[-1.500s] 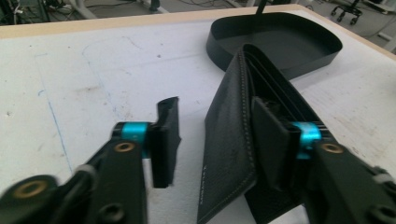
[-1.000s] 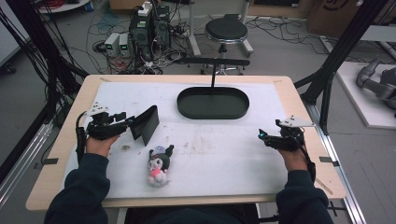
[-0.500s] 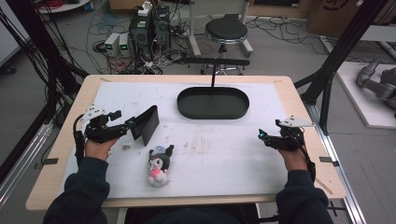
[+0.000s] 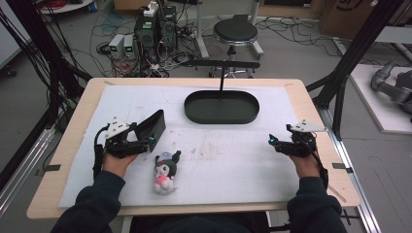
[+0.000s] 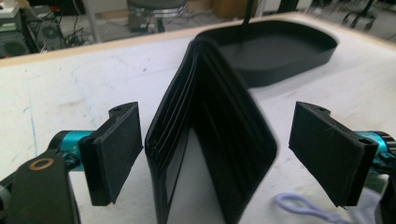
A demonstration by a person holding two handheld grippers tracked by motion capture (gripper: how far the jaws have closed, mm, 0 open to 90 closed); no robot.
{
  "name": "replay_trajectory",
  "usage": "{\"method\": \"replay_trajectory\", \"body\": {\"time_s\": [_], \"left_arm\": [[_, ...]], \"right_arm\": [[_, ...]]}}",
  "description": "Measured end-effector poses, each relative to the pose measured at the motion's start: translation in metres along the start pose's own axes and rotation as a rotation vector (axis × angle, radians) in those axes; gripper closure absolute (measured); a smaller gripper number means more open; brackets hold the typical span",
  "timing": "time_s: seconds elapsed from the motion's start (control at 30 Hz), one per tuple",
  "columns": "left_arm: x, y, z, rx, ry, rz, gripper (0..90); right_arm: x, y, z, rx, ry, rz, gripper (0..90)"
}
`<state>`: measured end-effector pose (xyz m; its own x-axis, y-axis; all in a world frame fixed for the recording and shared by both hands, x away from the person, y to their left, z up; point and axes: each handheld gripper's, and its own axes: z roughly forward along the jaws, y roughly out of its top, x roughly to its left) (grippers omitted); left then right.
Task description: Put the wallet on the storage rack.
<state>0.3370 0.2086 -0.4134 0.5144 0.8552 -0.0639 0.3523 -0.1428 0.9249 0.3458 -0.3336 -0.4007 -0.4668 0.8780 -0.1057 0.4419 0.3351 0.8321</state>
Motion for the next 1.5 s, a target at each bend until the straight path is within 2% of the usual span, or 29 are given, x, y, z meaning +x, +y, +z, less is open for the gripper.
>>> {"method": "replay_trajectory", "body": {"time_s": [0.1,0.17,0.23,0.3,0.33,0.37,0.4,0.43,0.5,0.53,0.63,0.73,1.0,1.1,1.2,1.33,1.4,1.5], "left_arm": [[0.004,-0.003,0.007,0.03,0.028,-0.007,17.4],[0.006,-0.004,0.011,0.05,0.028,-0.024,19.4],[0.006,-0.006,0.014,0.076,0.022,-0.02,23.7],[0.005,-0.006,0.017,0.081,0.017,-0.001,33.6],[0.004,-0.006,0.017,0.079,0.016,0.011,44.8],[0.004,-0.006,0.017,0.076,0.009,0.015,44.8],[0.004,-0.006,0.017,0.08,0.005,0.019,57.6],[0.004,-0.006,0.017,0.08,0.005,0.022,57.6],[0.005,-0.005,0.015,0.08,0.001,0.023,71.4],[0.005,-0.004,0.013,0.081,0.007,0.029,75.4],[0.007,-0.001,0.01,0.069,-0.003,0.023,77.1],[0.008,0.006,0.006,0.037,-0.015,0.029,77.4],[0.009,0.038,0.013,0.006,-0.078,0.078,77.4],[0.008,0.051,0.02,-0.02,-0.133,0.111,77.4],[0.006,0.064,0.033,-0.015,-0.169,0.156,77.4],[0.005,0.077,0.048,-0.017,-0.187,0.189,77.5],[0.004,0.084,0.054,-0.016,-0.194,0.192,77.5],[0.004,0.094,0.062,-0.039,-0.21,0.192,77.5]], "right_arm": [[0.0,0.0,0.0,0.0,0.0,-0.001,21.8],[0.0,0.0,0.0,0.002,0.002,0.001,21.8],[0.0,0.0,0.0,0.002,0.002,0.0,21.8],[0.001,0.0,0.0,0.003,0.001,0.001,21.8],[0.001,0.0,0.0,0.004,0.0,-0.001,21.8],[0.001,0.0,0.0,0.004,0.0,-0.001,21.8],[0.0,0.0,0.0,-0.001,-0.001,-0.001,21.8],[0.0,0.0,0.0,-0.001,-0.001,-0.001,21.8],[0.0,0.0,0.0,0.001,0.0,0.0,21.8],[0.0,0.0,0.0,0.0,-0.001,-0.001,21.8],[0.0,0.0,0.0,0.0,-0.001,-0.001,21.8],[0.0,0.0,0.0,-0.001,-0.002,0.001,21.8],[0.0,0.001,0.0,-0.007,0.003,0.004,21.8],[-0.001,0.001,0.0,-0.008,0.002,0.011,21.8],[-0.002,0.001,0.0,-0.012,0.005,0.01,21.8],[-0.003,0.001,-0.001,-0.019,0.005,0.015,21.8],[-0.004,0.001,-0.001,-0.025,0.005,0.018,21.8],[-0.004,0.001,-0.002,-0.027,0.006,0.024,21.8]]}}
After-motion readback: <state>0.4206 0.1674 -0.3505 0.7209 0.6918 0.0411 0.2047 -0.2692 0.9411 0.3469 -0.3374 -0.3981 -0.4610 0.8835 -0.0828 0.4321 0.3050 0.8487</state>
